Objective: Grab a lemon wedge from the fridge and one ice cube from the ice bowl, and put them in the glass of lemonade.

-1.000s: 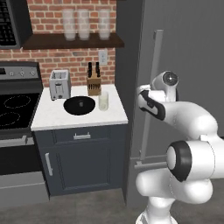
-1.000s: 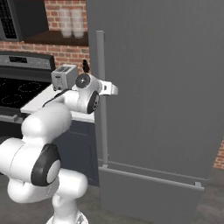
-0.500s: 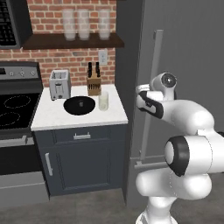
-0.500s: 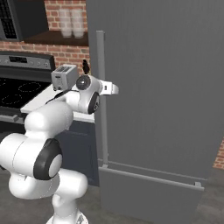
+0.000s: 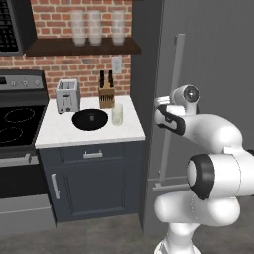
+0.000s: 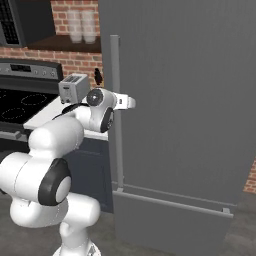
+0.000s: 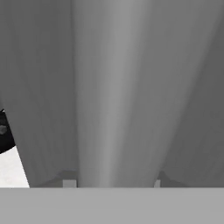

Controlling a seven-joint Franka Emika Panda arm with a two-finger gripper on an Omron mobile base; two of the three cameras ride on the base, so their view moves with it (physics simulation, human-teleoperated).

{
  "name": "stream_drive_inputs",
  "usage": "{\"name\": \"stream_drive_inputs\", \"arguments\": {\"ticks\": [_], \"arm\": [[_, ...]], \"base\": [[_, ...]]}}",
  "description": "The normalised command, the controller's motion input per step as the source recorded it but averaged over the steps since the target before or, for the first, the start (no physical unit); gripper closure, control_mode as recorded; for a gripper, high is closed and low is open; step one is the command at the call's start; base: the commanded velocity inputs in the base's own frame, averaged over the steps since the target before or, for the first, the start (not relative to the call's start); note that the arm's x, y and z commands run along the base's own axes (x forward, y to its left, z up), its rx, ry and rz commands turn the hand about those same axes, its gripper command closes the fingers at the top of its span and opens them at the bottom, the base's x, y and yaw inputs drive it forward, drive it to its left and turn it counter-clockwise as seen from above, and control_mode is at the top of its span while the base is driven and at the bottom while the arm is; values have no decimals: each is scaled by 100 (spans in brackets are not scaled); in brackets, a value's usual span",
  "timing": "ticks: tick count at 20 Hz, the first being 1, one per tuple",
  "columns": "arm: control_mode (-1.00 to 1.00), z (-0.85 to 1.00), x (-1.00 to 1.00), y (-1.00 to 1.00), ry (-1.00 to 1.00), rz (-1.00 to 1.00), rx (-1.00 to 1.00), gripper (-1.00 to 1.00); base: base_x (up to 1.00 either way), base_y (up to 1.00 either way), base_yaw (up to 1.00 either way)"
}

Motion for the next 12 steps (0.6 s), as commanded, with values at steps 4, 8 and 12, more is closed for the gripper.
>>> {"name": "stream_drive_inputs", "arguments": {"ticks": [4, 8, 12], "arm": [[-100, 0, -3, 0, 0, 0, 0, 100], [-100, 0, -49, -21, 0, -1, 0, 100], [-100, 1, -94, -48, -8, -7, 0, 100]], "base": [[0, 0, 0], [0, 0, 0], [0, 0, 0]]}}
